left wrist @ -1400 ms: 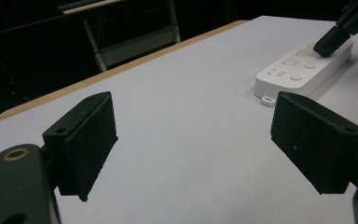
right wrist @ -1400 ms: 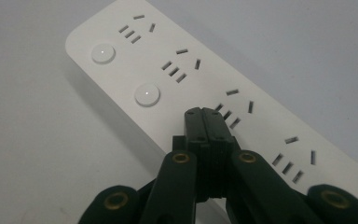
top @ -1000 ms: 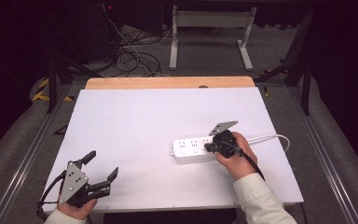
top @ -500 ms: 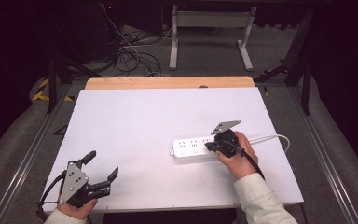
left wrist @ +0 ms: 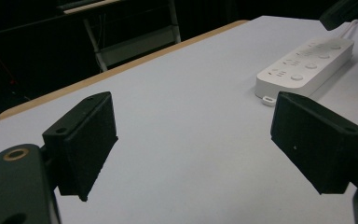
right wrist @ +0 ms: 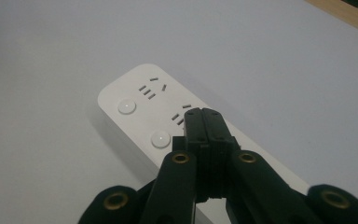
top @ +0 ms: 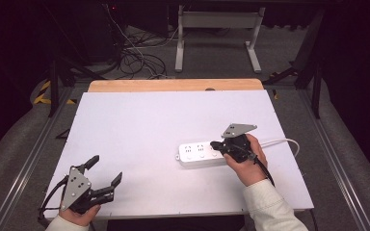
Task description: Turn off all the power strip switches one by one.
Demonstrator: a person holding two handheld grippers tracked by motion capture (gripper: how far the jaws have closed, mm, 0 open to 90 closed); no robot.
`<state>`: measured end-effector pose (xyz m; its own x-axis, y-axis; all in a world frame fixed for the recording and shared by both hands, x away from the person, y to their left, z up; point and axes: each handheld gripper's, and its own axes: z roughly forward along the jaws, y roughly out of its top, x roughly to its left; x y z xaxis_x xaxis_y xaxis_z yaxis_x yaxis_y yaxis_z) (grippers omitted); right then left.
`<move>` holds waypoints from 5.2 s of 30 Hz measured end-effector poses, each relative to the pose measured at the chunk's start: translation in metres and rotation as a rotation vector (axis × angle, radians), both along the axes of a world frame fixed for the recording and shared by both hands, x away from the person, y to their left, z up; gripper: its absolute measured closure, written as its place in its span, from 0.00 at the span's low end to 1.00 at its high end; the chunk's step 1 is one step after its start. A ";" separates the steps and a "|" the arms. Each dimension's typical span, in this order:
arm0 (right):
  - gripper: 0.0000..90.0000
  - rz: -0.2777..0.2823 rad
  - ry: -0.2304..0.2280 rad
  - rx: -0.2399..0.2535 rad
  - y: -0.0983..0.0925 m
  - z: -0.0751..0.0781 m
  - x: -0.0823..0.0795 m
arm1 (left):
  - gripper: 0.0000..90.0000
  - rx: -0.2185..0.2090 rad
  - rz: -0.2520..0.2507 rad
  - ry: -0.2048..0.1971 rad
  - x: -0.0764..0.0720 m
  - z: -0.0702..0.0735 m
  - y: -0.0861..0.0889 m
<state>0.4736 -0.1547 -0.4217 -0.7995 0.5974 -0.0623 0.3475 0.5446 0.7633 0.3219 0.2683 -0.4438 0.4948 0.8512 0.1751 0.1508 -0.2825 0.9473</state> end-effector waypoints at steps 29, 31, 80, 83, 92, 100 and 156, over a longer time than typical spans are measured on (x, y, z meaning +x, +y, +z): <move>1.00 0.082 0.071 -0.035 0.042 -0.017 0.009 | 0.16 0.000 -0.002 0.000 0.000 0.000 0.000; 1.00 0.083 0.071 -0.037 0.042 -0.017 0.009 | 0.16 -0.001 -0.002 0.001 0.000 0.000 0.000; 1.00 0.060 0.117 -0.155 0.046 -0.026 0.011 | 0.16 0.000 -0.001 -0.002 -0.001 0.000 0.000; 1.00 0.056 0.127 -0.147 0.046 -0.026 0.011 | 0.16 0.005 -0.001 -0.001 -0.001 0.000 -0.001; 1.00 0.045 0.130 -0.145 0.045 -0.027 0.012 | 0.16 0.004 -0.001 -0.003 -0.001 0.000 0.000; 1.00 0.027 0.119 -0.121 0.043 -0.028 0.010 | 0.16 0.001 -0.001 -0.003 -0.001 0.001 -0.001; 1.00 0.103 0.085 -0.100 0.079 -0.027 0.005 | 0.16 0.002 -0.004 -0.005 0.000 0.000 0.000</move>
<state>0.4789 -0.0758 -0.4489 -0.8611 0.5063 -0.0466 0.3473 0.6526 0.6734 0.3216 0.2684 -0.4433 0.4973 0.8489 0.1791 0.1450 -0.2849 0.9475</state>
